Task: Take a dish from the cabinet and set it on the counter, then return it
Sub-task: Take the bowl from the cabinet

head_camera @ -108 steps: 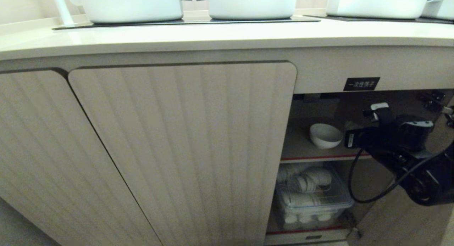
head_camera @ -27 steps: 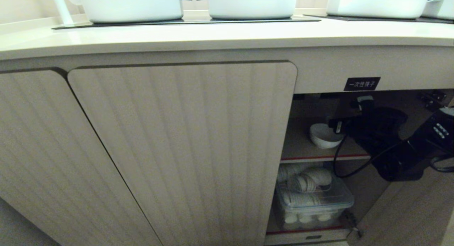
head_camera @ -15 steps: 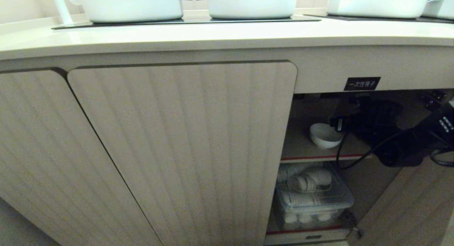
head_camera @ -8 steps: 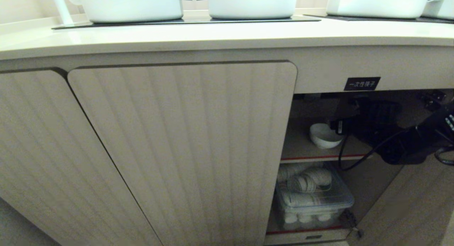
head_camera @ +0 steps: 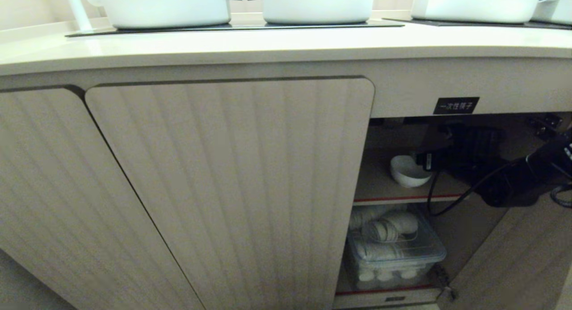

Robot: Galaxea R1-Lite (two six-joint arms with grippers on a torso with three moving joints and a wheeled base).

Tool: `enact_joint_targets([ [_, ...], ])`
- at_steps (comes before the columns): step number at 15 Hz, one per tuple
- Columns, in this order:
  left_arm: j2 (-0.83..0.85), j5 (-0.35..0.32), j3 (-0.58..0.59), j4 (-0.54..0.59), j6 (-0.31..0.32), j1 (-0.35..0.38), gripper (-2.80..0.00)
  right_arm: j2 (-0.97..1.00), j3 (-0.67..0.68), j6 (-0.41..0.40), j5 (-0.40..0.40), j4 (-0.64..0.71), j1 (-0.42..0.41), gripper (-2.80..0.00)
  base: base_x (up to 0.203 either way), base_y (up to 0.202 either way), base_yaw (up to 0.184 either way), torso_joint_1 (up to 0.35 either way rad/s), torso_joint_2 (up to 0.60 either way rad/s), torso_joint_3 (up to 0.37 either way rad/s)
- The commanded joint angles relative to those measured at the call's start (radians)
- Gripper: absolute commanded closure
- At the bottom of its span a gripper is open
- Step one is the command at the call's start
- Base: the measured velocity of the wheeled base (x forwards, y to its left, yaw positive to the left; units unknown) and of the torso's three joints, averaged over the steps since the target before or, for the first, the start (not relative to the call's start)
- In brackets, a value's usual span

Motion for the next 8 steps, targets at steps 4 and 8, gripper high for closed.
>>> enact_joint_targets([
  [4,0.0,0.0,0.0,0.0,0.0,0.0,0.0,-0.004,0.008,-0.003,-0.001,-0.005,0.001,-2.8,0.0,0.0,0.0,0.0,0.0,0.0],
  [8,0.0,0.001,0.0,0.0,0.0,0.0,0.0,-0.006,0.008,-0.005,-0.001,0.021,0.001,-2.8,0.0,0.0,0.0,0.0,0.0,0.0],
])
